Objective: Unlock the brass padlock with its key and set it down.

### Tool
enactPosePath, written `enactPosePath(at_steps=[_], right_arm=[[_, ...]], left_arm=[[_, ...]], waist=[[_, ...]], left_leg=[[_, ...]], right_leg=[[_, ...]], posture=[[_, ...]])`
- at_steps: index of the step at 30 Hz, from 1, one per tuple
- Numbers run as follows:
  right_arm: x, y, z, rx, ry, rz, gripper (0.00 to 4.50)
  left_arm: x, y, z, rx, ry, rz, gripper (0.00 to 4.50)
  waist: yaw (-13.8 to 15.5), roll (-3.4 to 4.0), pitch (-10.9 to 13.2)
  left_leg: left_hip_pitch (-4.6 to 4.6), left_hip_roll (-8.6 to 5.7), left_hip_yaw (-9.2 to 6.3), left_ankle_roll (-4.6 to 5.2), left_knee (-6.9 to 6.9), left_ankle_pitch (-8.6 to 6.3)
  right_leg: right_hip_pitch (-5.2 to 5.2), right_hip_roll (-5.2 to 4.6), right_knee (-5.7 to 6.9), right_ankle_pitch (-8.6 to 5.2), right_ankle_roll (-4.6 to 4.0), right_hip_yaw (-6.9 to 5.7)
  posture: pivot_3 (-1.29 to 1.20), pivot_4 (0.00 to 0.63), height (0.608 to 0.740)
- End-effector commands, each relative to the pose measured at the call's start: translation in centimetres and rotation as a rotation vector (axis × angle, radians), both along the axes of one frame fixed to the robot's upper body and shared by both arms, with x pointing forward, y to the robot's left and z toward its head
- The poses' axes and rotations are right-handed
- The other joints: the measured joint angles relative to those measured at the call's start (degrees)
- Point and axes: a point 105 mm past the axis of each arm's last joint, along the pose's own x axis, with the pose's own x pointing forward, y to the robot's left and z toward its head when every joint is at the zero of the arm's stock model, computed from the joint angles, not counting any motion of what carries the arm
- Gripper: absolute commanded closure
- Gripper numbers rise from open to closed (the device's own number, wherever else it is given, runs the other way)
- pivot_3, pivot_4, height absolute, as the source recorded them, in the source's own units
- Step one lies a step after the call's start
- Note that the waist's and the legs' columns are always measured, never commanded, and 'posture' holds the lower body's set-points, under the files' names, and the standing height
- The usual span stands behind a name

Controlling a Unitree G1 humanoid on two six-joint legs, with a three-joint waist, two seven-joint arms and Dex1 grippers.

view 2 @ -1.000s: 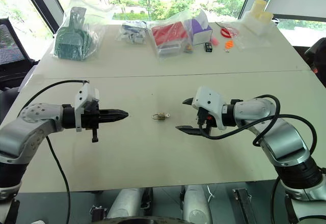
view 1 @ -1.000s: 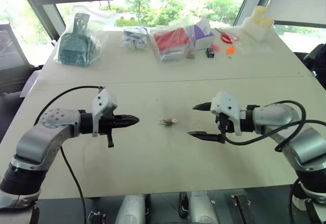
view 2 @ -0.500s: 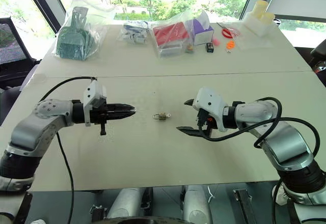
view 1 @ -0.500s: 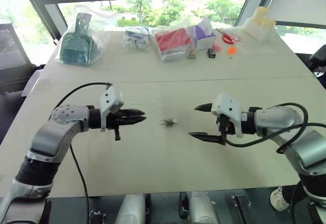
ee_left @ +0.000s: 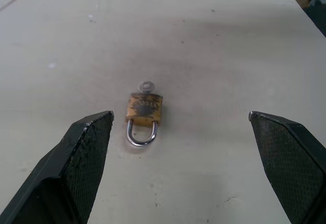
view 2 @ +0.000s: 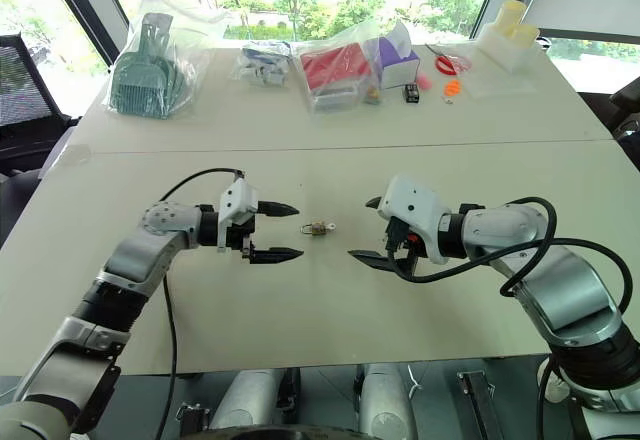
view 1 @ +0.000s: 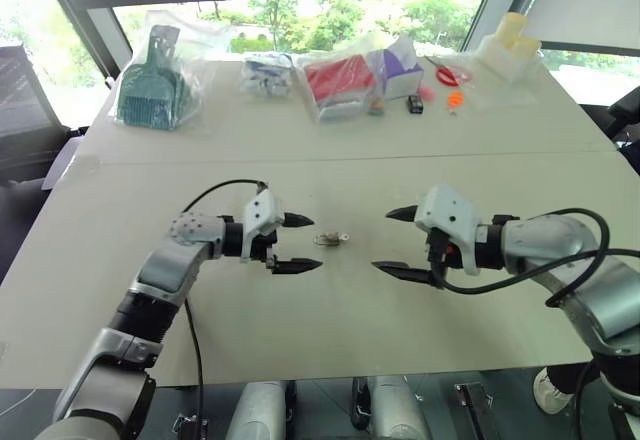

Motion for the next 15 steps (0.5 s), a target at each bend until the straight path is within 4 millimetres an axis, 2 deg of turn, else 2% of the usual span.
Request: enactPosePath(at_steps=[1, 6, 14, 15], right_arm=[[-0.6, -0.2, 1.2, 0.005, -0.052, -0.010, 0.00], [-0.8, -0.5, 1.2, 0.005, -0.063, -0.042, 0.00], [-1.1, -0.7, 1.2, 0.001, -0.070, -0.065, 0.00], [-1.1, -0.7, 1.2, 0.001, -0.071, -0.066, 0.00]], left_arm=[[1.1, -0.6, 0.2, 0.024, -0.083, -0.034, 0.07], [2.3, -1.6, -0.6, 0.046, -0.113, -0.051, 0.07], [2.8, -1.6, -1.8, 0.082, -0.127, -0.064, 0.07], [2.9, -1.5, -1.9, 0.088, -0.130, -0.061, 0.31]], waist=[[0.02, 0.00, 0.00], [-0.13, -0.01, -0.01], [-0.04, -0.03, -0.01], [-0.05, -0.03, -0.01]], left_leg=[[0.00, 0.00, 0.00, 0.02, 0.02, -0.01], [0.00, 0.00, 0.01, 0.05, 0.05, -0.03], [0.00, 0.01, -0.01, 0.09, 0.06, -0.05], [-0.01, 0.00, -0.01, 0.09, 0.07, -0.05]], right_leg=[[0.01, -0.01, 0.00, 0.00, 0.00, 0.00], [0.03, -0.03, -0.01, 0.01, 0.01, 0.00], [0.03, -0.04, 0.00, 0.01, 0.01, -0.01], [0.04, -0.05, -0.01, 0.01, 0.01, -0.01]], posture=[[0.00, 0.150, 0.740], [0.00, 0.150, 0.740], [0.00, 0.150, 0.740], [0.00, 0.150, 0.740]])
